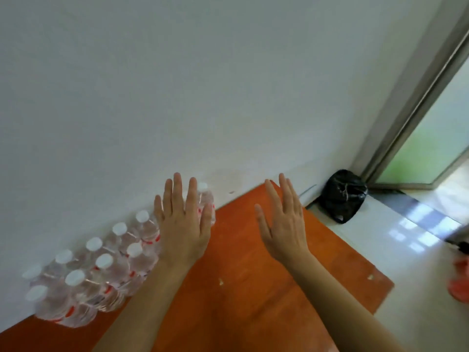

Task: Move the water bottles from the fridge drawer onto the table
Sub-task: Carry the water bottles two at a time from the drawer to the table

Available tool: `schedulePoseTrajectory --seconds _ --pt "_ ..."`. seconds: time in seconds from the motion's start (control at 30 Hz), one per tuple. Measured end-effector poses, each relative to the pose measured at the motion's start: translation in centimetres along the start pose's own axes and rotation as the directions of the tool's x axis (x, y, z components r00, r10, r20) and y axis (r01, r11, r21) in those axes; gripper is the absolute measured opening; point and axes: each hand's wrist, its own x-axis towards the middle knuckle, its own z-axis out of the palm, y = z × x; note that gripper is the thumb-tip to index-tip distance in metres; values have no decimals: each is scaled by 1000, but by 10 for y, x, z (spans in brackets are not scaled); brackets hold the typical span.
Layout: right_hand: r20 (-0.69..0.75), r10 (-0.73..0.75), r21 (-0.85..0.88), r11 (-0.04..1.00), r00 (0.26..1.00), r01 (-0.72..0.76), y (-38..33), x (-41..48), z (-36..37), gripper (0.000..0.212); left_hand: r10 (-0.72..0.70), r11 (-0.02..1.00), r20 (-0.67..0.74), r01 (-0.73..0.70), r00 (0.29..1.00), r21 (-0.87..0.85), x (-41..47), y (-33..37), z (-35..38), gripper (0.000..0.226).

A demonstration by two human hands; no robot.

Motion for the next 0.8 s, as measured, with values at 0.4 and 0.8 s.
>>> schedulePoseTrajectory --seconds 0.4,0.8 --pt "-352 315 -206 892 881 -401 189 -165 -287 66 485 850 31 -463 874 -252 -87 362 12 67" --pt "-591 520 -388 488 617 -782 346 -412 -528 78 822 557 121 -740 557 -376 -286 670 47 69"
